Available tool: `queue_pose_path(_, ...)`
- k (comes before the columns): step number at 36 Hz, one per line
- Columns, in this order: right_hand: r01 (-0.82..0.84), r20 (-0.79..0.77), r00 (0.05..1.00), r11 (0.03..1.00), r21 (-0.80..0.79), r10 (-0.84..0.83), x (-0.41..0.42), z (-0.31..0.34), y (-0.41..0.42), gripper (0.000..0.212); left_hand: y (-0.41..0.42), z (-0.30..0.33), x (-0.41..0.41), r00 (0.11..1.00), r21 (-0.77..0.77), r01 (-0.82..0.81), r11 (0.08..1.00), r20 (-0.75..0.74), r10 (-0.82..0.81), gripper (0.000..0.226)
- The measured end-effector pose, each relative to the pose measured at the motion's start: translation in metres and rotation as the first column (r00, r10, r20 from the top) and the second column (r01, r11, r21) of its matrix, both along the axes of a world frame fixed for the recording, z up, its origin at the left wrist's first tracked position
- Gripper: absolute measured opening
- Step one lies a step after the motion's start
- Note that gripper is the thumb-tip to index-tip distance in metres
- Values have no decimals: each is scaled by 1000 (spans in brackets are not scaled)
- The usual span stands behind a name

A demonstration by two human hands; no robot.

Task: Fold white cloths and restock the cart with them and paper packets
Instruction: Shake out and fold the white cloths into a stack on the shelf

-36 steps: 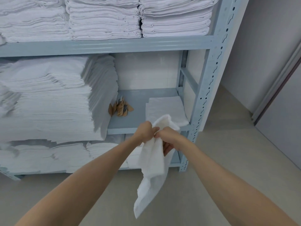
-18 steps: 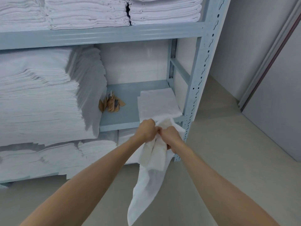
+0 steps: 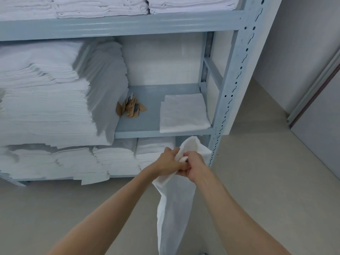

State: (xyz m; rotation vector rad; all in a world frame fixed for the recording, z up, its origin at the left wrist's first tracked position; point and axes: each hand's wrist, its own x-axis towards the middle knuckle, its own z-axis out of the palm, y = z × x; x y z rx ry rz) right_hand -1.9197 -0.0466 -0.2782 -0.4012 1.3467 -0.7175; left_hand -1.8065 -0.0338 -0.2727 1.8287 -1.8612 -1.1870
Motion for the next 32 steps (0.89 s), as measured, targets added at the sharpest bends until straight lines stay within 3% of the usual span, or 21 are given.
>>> queue_pose_path(3,11,-12,1000,1000,24,-10,-9,-3,-1,16,-1,-8,-10,985,-26,95,995,144,-91,44)
queue_pose_path(7,-39,-7,999,999,-3,39,-26,-9,0,29,-2,-17,-26,914,-91,193,977,379,-146,55)
queue_pose_path(12,-111,-89,991,989,-95,103,-44,-13,0,31,-2,-22,-49,905,-280,124,952,425,7,25)
queue_pose_path(18,-128,-106,988,981,-148,113,-61,-15,-9,27,-21,-15,-67,857,-306,9,952,492,150,14)
queue_pose_path(26,-64,-167,985,989,-136,41,-57,-29,-20,30,-32,-9,-84,841,-190,170,967,539,-42,15)
queue_pose_path(32,-132,-241,965,985,-116,101,-48,-39,-9,29,-27,-22,-80,821,-148,171,974,568,-58,12)
